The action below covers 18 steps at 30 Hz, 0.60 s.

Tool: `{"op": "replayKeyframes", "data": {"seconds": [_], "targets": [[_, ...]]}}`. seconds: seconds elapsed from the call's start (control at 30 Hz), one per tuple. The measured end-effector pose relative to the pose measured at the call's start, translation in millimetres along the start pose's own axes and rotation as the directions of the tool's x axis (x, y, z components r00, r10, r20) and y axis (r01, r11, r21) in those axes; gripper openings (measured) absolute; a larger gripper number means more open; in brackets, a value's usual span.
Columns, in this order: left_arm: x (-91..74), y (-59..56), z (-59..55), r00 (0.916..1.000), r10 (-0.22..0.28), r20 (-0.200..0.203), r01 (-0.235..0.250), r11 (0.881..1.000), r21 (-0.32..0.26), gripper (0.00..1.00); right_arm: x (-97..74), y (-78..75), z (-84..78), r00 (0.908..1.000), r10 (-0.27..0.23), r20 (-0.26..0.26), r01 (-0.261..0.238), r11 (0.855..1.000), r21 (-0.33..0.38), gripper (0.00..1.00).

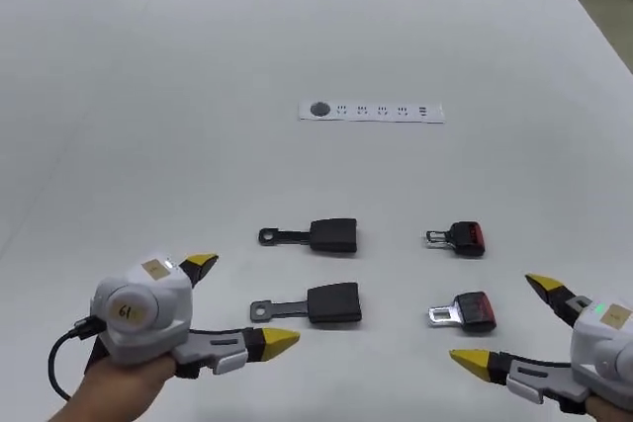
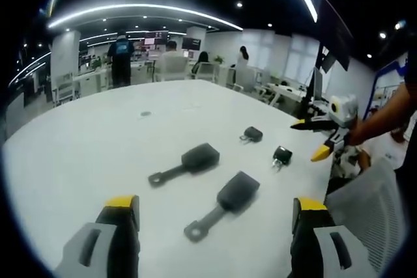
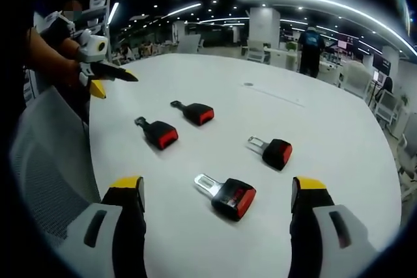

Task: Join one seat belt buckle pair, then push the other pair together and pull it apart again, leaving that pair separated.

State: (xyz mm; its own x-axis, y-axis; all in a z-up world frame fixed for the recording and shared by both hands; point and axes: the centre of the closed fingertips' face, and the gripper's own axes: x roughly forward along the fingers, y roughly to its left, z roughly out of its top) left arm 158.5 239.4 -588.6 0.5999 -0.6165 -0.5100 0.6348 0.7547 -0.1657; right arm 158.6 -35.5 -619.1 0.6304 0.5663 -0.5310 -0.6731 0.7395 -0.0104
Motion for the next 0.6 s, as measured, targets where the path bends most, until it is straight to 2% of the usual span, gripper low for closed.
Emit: {"op": "replayKeyframes", "data": {"seconds": [0.07,0.13,0.3,0.53,0.6], "targets": [[3.4,-0.3,0.0,1.0000,-0.006,-0.007,0.006,1.000,0.012,0.98,1.2,1.5,0.9,0.9997,0.024,0.000,-0.024,1.000,-0.015,0.91],[6.3,-0.6,-1.7,0.9996,-0.024,-0.014,0.024,1.000,0.014,0.97,2.6,3.0,-0.7,0.9987,0.047,-0.023,-0.047,0.999,-0.027,0.91],[14.1,-0.7,-3.6,0.9985,-0.043,-0.035,0.044,0.998,0.035,0.95,8.2,-4.1,-3.6,0.9963,0.077,-0.036,-0.079,0.996,-0.044,0.91],[25.9,-9.0,-3.7,0.9929,-0.084,-0.084,0.090,0.994,0.068,0.92,16.2,-10.4,-11.3,0.9869,0.140,-0.079,-0.146,0.987,-0.073,0.86],[28.3,-7.8,-6.0,0.9916,-0.090,-0.093,0.097,0.992,0.075,0.92,19.3,-12.0,-16.5,0.9821,0.161,-0.097,-0.169,0.982,-0.079,0.85]]}}
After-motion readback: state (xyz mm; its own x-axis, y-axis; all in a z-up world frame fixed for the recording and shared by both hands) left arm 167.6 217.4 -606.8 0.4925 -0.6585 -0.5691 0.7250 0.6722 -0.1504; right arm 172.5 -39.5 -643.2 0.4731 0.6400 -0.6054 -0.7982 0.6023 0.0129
